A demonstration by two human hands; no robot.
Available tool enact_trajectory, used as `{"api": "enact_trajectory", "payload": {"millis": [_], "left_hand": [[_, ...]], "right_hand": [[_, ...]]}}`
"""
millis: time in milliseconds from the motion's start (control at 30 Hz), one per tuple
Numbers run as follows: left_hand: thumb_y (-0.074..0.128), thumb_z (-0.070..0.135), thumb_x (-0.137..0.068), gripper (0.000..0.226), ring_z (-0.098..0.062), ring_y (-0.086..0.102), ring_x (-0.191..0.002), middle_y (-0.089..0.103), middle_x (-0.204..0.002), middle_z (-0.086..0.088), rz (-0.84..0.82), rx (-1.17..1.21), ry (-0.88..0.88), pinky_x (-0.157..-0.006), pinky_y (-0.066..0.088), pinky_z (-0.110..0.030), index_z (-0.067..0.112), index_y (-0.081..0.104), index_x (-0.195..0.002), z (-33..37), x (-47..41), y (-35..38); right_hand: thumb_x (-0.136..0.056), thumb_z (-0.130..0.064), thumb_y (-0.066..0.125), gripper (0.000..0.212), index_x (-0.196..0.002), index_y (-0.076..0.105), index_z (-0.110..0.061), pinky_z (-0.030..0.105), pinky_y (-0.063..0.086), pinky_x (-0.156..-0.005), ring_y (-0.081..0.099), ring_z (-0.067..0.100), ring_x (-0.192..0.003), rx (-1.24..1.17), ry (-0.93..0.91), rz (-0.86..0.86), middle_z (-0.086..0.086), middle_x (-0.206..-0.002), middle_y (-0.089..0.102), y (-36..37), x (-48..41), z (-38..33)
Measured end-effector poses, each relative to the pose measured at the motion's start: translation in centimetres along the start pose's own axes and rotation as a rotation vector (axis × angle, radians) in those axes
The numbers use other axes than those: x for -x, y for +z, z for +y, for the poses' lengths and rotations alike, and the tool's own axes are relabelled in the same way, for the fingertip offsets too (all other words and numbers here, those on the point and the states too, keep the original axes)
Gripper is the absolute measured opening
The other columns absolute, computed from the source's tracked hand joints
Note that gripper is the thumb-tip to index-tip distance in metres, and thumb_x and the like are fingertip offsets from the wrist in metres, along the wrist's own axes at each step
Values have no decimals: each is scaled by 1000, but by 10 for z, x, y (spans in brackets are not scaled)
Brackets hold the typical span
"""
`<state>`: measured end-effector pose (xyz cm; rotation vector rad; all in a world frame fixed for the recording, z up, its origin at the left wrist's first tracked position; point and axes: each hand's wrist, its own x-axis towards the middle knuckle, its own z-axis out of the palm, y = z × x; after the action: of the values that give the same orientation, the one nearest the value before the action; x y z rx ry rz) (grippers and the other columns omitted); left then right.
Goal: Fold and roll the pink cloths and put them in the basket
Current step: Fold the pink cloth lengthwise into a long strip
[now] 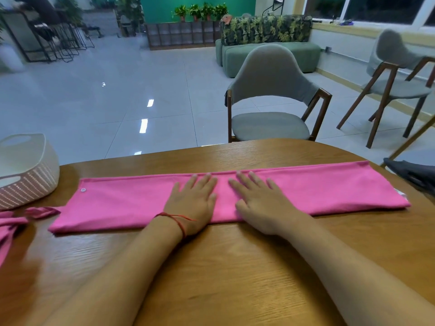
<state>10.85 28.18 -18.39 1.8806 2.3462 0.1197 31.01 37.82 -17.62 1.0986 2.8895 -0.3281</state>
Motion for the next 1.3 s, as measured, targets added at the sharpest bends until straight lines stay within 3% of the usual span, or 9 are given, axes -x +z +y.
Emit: {"api": "enact_trajectory", "payload": {"millis": [200,433,567,633,700,800,900,1067,1300], "left_hand": [[1,59,-105,58,-13,-8,-160,-14,-168,22,-83,-17,-188,-129,3,-54,50,-7,-162,-125,45,-20],[10,51,-109,59,-7,-1,-159,-5,-173,16,-76,-44,-495,-127,2,-57,39,3,-166,-223,73,-34],[22,35,-108,52,-19,31,-154,33,-168,1,75,-119,-558,-123,21,-56,31,35,-159,-188,69,-35],[33,37,-103,46,-28,55,-133,58,-148,-6,181,-12,-363,-113,40,-48,27,53,-143,-134,71,-28],[24,58,-100,63,-22,49,-142,52,-155,2,115,144,-88,-120,35,-43,30,52,-149,-64,76,-17],[0,71,-93,77,-4,8,-158,10,-169,26,-1,28,122,-130,10,-47,46,17,-164,5,84,1],[4,69,-100,63,-9,-2,-160,-3,-169,28,-4,-49,57,-129,7,-50,55,0,-161,-13,95,0],[-8,77,-88,61,-17,-3,-161,-10,-167,29,-15,-33,-166,-128,7,-55,73,-10,-149,-100,142,-12],[-3,77,-92,68,-19,-1,-161,-8,-172,16,-4,-46,-521,-127,6,-60,60,-6,-158,-176,174,-14]], "right_hand": [[-85,-69,4,83,-164,-12,-50,54,1,-131,-15,10,-161,56,241,-32,-14,-173,-20,-25,53,126],[-104,-59,20,72,-169,-4,-40,54,15,-131,4,15,-163,95,486,-4,-7,-178,-6,-37,87,219],[-105,-37,33,57,-162,33,-32,51,28,-125,38,24,-153,115,531,78,4,-172,31,-43,83,191],[-103,-29,38,46,-147,52,-27,48,40,-119,53,27,-138,63,431,166,4,-159,50,-44,74,145],[-110,-37,39,49,-158,46,-28,40,29,-125,40,22,-152,-43,251,133,-1,-170,38,-33,63,84],[-110,-59,30,61,-168,21,-41,47,9,-132,9,9,-163,-90,-19,18,-17,-176,12,-5,58,-10],[-104,-74,21,71,-167,1,-48,65,-1,-128,-9,13,-164,36,-98,-19,-20,-177,-5,16,68,-43],[-99,-84,17,70,-159,-12,-63,70,-8,-125,-23,22,-161,78,-6,-59,-20,-174,-22,6,94,-10],[-95,-88,12,68,-152,-20,-70,71,-8,-125,-25,28,-160,60,56,-82,-19,-171,-29,-2,105,2]]}}
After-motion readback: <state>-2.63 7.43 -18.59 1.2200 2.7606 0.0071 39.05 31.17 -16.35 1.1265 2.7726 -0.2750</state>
